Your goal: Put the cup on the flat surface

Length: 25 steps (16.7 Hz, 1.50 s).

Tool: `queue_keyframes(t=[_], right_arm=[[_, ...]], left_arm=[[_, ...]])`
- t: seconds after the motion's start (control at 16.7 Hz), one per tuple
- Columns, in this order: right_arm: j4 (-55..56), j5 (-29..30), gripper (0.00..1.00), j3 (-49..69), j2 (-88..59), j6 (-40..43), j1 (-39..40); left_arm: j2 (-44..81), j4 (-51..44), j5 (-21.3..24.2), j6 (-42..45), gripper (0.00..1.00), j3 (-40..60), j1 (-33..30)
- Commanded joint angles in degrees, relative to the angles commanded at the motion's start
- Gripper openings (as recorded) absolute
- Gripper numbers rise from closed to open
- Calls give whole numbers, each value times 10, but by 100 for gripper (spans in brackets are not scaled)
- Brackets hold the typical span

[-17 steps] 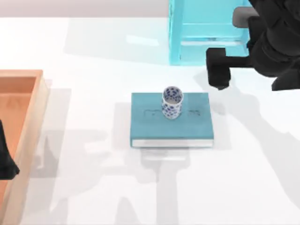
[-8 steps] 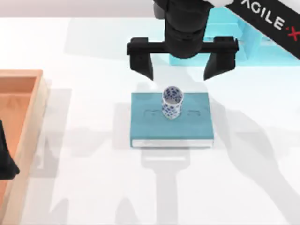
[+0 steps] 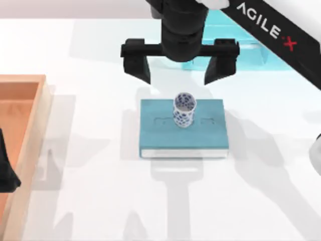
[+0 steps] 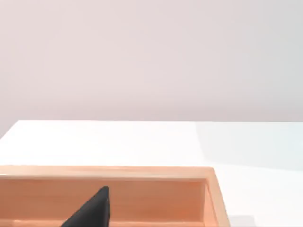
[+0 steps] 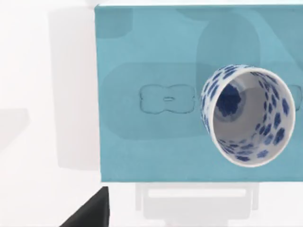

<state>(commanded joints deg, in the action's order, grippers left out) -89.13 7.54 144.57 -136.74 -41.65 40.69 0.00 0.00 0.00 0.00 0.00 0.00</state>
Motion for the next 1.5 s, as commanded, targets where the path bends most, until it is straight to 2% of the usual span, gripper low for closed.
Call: queue_keyframes(t=[0.3,0.84,1.14,1.5], right_arm=[[23,-1,100,-24,2,3,-3],[225,-2,100,-231,8,13,-13],[235,-2,100,-241,8,14,-14],[235,-2,55,-241,8,14,-14]], left_arm=[[0,0,0,0,100,0,0],[0,0,0,0,100,0,0],[0,0,0,0,100,0,0],[0,0,0,0,100,0,0]])
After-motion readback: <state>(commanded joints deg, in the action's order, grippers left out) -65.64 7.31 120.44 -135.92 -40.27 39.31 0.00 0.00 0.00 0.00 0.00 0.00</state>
